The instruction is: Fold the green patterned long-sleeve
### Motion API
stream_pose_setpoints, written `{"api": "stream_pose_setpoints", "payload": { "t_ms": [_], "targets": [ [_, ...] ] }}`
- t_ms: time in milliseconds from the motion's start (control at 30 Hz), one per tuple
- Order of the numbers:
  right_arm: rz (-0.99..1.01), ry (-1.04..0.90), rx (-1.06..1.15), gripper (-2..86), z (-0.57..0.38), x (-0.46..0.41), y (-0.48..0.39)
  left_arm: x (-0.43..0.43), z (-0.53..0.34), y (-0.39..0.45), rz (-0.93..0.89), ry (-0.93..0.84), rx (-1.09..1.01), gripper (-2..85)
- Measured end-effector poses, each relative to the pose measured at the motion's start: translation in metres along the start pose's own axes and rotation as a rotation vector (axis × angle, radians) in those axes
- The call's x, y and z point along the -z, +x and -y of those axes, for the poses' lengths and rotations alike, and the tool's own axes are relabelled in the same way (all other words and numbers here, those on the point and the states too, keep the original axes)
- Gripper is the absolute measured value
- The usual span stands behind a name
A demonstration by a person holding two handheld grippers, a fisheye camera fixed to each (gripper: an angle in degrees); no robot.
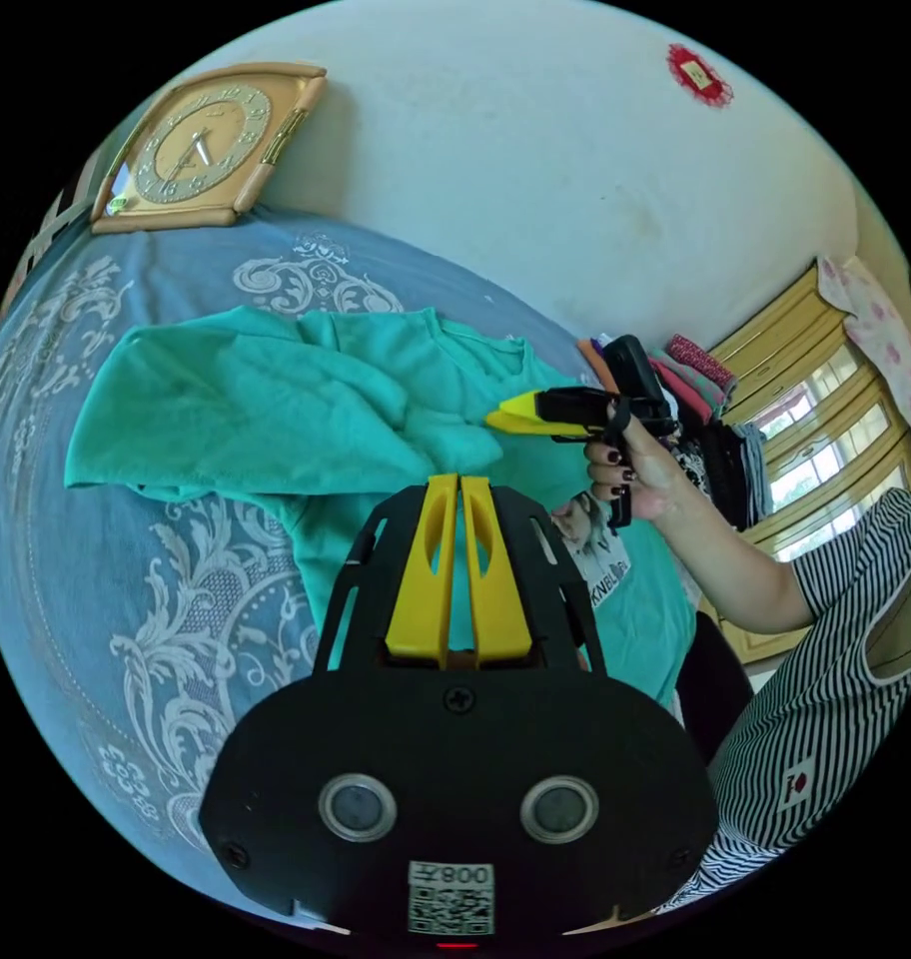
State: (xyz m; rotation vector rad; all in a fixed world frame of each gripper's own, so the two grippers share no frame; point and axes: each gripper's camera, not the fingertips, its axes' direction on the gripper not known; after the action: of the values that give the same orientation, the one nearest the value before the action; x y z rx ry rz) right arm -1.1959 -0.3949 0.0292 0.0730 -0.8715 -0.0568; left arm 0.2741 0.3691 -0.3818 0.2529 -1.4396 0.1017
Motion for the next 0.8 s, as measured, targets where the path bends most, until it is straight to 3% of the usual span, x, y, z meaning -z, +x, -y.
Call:
{"api": "stream_pose_setpoints", "payload": {
  "t_ms": [167, 500, 800],
  "targets": [
    [-0.024, 0.002, -0.005, 9.1, 0.011, -0.005, 0.005, 0.004, 0.011, 0.029, 0.044, 0.012, -0.03, 0.4],
    [-0.433, -0.173, 0.203, 9.1, 0.028, -0.043, -0.033, 0.003, 0.032, 0.075, 0.056, 0.012, -0.024, 0.5],
    [-0.575, -0.214, 0.307, 3.6, 0.009, -0.046, -0.052, 0.015, 0.054, 0.124, 0.078, 0.041, -0.024, 0.5]
  ]
}}
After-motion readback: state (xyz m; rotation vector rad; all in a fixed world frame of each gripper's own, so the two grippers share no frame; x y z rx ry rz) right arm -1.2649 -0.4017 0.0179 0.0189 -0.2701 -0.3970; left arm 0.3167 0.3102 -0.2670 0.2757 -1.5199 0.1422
